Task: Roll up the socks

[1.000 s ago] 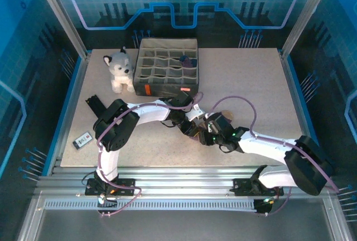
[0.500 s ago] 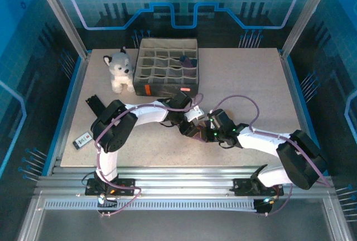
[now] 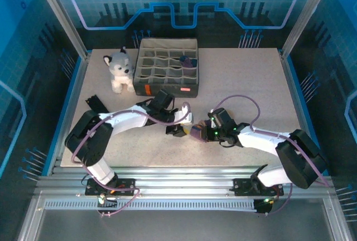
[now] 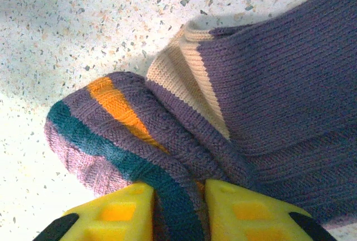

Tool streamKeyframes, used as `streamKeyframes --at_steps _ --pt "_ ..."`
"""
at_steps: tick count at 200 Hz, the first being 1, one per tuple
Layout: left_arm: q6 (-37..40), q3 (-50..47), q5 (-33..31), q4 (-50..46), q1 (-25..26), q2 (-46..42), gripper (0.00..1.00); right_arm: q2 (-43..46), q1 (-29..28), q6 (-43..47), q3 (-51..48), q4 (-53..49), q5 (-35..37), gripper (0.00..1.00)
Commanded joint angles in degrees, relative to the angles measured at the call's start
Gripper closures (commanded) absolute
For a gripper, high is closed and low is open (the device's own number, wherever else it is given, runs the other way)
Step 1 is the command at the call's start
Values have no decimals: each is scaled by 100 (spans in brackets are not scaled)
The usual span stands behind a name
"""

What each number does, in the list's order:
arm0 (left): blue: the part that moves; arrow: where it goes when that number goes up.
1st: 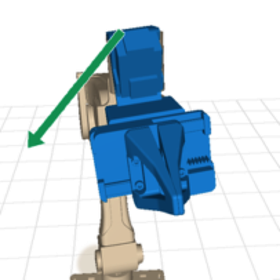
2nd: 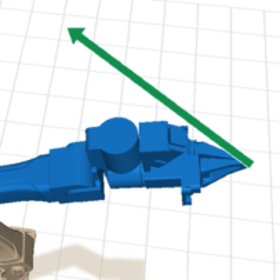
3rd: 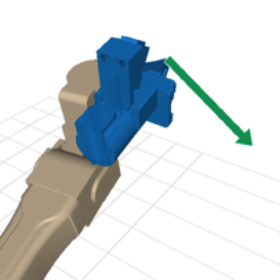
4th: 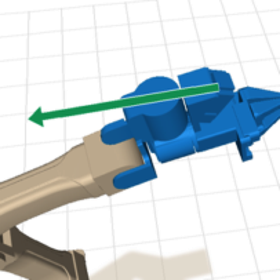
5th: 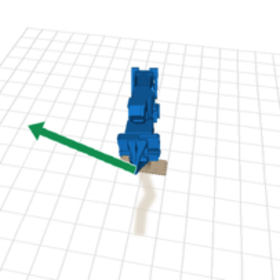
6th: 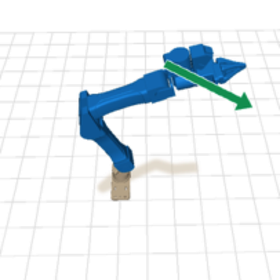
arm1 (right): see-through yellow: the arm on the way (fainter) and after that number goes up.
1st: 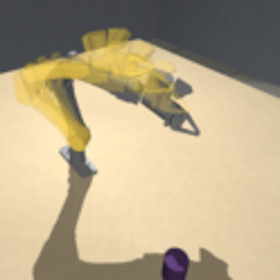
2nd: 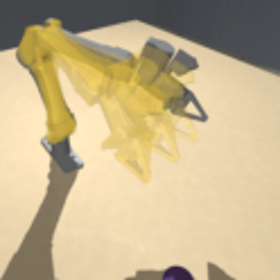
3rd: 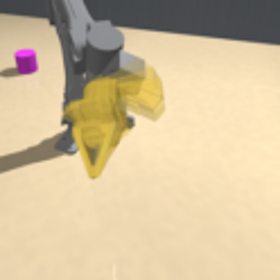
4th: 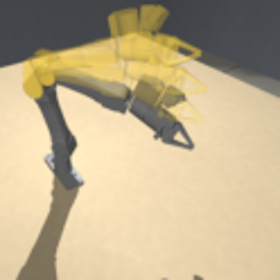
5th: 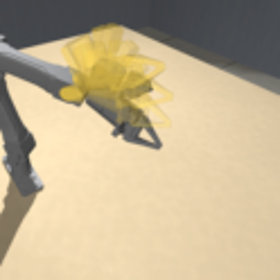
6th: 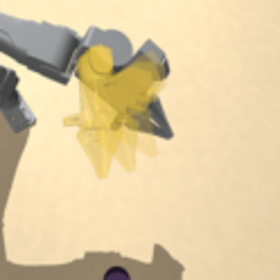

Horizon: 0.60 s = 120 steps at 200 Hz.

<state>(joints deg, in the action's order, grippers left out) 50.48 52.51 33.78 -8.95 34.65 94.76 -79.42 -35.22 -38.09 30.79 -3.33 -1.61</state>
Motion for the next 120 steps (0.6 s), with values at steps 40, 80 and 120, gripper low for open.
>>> streamKeyframes --at_steps 40,80,120 --pt "1824 -807 -803 1755 550 -4 53 -406 190 86 -303 -974 -104 73" --pt "2059 -932 -1340 2586 768 382 53 -452 215 117 -250 -1030 -199 74" --pt "2304 -777 -1495 2574 822 698 53 -452 255 139 -233 -1064 -268 74"
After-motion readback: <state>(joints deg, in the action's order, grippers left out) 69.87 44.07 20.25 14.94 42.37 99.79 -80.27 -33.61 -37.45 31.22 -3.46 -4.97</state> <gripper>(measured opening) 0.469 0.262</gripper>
